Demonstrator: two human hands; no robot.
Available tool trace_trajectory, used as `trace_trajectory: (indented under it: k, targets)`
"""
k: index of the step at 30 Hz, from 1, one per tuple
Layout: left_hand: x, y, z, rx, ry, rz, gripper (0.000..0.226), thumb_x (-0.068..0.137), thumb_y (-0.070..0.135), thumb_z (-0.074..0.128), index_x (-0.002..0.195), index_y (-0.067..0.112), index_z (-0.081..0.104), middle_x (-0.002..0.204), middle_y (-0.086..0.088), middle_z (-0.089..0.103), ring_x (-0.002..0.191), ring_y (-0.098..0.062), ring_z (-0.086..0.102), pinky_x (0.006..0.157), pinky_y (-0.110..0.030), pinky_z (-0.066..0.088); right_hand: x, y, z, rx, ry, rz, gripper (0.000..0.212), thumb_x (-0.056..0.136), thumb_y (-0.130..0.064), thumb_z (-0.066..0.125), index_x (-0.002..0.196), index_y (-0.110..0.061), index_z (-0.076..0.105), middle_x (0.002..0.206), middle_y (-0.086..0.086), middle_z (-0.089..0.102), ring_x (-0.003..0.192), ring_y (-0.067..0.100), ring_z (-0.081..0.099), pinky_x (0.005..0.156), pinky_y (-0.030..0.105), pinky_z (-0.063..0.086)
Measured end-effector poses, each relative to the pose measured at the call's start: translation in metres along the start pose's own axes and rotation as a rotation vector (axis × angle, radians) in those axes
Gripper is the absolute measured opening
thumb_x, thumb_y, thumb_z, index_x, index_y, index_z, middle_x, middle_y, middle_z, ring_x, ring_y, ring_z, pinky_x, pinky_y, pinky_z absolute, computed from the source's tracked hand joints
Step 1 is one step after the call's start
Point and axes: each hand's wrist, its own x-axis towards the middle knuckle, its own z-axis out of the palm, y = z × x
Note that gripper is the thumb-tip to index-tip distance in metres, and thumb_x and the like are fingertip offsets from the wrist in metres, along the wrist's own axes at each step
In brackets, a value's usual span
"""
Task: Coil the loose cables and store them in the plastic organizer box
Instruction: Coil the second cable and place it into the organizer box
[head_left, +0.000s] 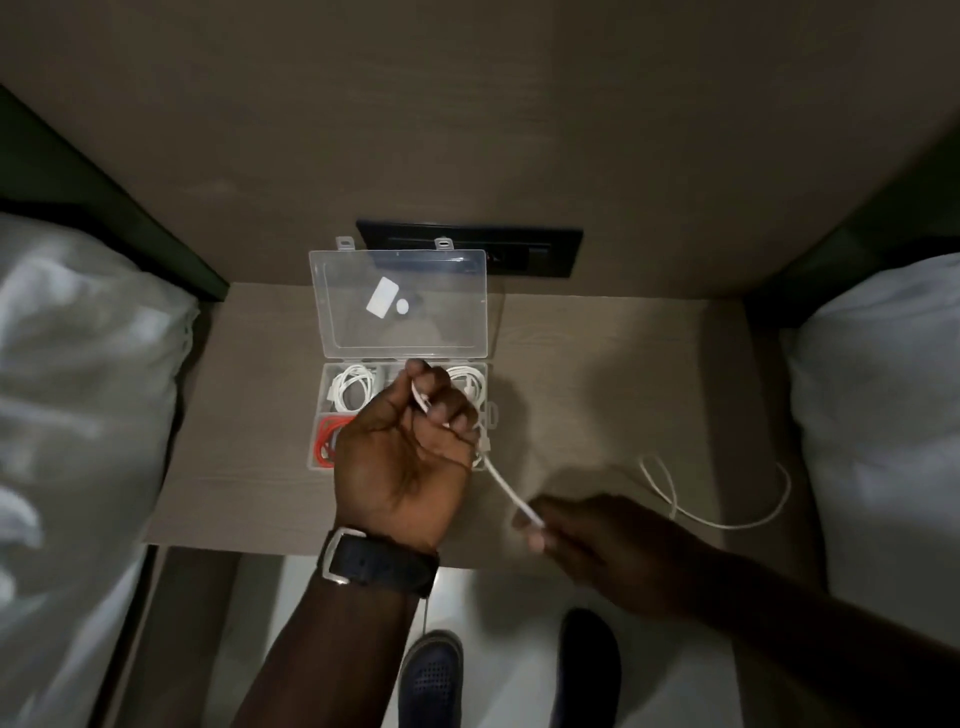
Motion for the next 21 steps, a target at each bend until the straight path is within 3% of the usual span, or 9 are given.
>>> trace_trajectory:
  k: [2,3,5,6,8,11,15,18,21]
  targets:
    - [0.001,0.008,-0.008,0.218,0.032,0.133,0.022,0.097,0.012,0.038,0.088,0.010,0.059,0.080,-0.001,0.063,0.073,-0.016,0.064,0.074,-0.026,0.055,-0.015,-0.017,0.007,-0.073,-0.140,-0.044,0.031,0.097,-0.053,0.033,0.112,-0.030,0.047,0.096,0.000,0.069,0.090,0.021,0.067,0.077,0.041,0.051]
    - [-0.001,0.005,-0.010,0.518,0.053,0.199,0.020,0.096,0.007,0.041,0.088,0.005,0.059,0.079,-0.005,0.064,0.076,-0.019,0.067,0.075,-0.029,0.056,-0.017,-0.024,0.000,-0.079,-0.152,-0.052,0.029,0.097,-0.054,0.031,0.110,-0.032,0.045,0.093,-0.002,0.068,0.087,0.018,0.066,0.074,0.040,0.051]
    - [-0.014,-0.016,-0.012,1.128,0.001,0.185,0.020,0.096,0.000,0.042,0.086,-0.003,0.058,0.073,-0.009,0.061,0.067,-0.021,0.062,0.066,-0.033,0.053,-0.008,-0.031,-0.030,-0.102,-0.044,-0.064,0.030,0.097,-0.057,0.029,0.104,-0.034,0.047,0.076,-0.008,0.062,0.071,0.007,0.061,0.062,0.033,0.048]
    - [-0.022,-0.029,-0.012,1.238,-0.039,0.105,0.022,0.097,0.003,0.043,0.082,-0.004,0.058,0.066,-0.010,0.058,0.057,-0.023,0.056,0.056,-0.033,0.048,-0.001,-0.032,-0.049,-0.110,0.042,-0.065,0.032,0.096,-0.059,0.030,0.101,-0.035,0.051,0.070,-0.012,0.058,0.067,0.005,0.059,0.058,0.027,0.045]
    - [-0.039,-0.040,-0.009,1.056,-0.025,-0.122,0.027,0.088,0.020,0.046,0.068,0.005,0.057,0.049,-0.004,0.044,0.039,-0.017,0.036,0.040,-0.024,0.030,0.017,-0.029,-0.081,-0.128,0.203,-0.053,0.039,0.089,-0.067,0.034,0.090,-0.036,0.058,0.066,-0.016,0.058,0.065,0.002,0.059,0.055,0.019,0.041]
    - [-0.047,-0.032,0.005,0.385,-0.086,-0.349,0.028,0.080,0.032,0.040,0.065,0.014,0.056,0.051,0.006,0.026,0.038,-0.009,0.016,0.043,-0.025,0.014,0.040,-0.022,-0.082,-0.052,0.324,0.037,0.044,0.083,-0.066,0.043,0.075,-0.028,0.062,0.062,-0.010,0.060,0.061,0.006,0.059,0.056,0.019,0.038]
    - [-0.038,-0.002,0.016,0.058,-0.060,-0.164,0.027,0.093,0.021,0.034,0.086,0.011,0.059,0.067,0.002,0.045,0.053,-0.010,0.035,0.054,-0.022,0.035,0.032,-0.030,-0.020,-0.035,0.309,0.073,0.035,0.098,-0.050,0.038,0.082,-0.022,0.052,0.067,0.000,0.062,0.067,0.021,0.063,0.064,0.038,0.048]
    - [-0.029,0.008,0.009,0.237,0.003,0.119,0.019,0.094,0.010,0.040,0.091,0.010,0.059,0.075,0.000,0.059,0.068,-0.014,0.056,0.069,-0.024,0.050,0.006,-0.052,0.020,0.192,0.170,0.089,0.025,0.098,-0.046,0.043,0.093,-0.023,0.050,0.062,-0.004,0.055,0.056,0.014,0.056,0.060,0.041,0.048]
    - [-0.031,0.008,-0.006,1.048,0.013,0.425,0.021,0.101,0.006,0.039,0.091,0.002,0.058,0.078,-0.006,0.065,0.073,-0.020,0.064,0.073,-0.032,0.055,-0.009,-0.076,0.025,0.186,0.009,0.024,0.033,0.093,-0.061,0.038,0.100,-0.032,0.052,0.073,-0.005,0.062,0.065,0.004,0.060,0.065,0.034,0.052]
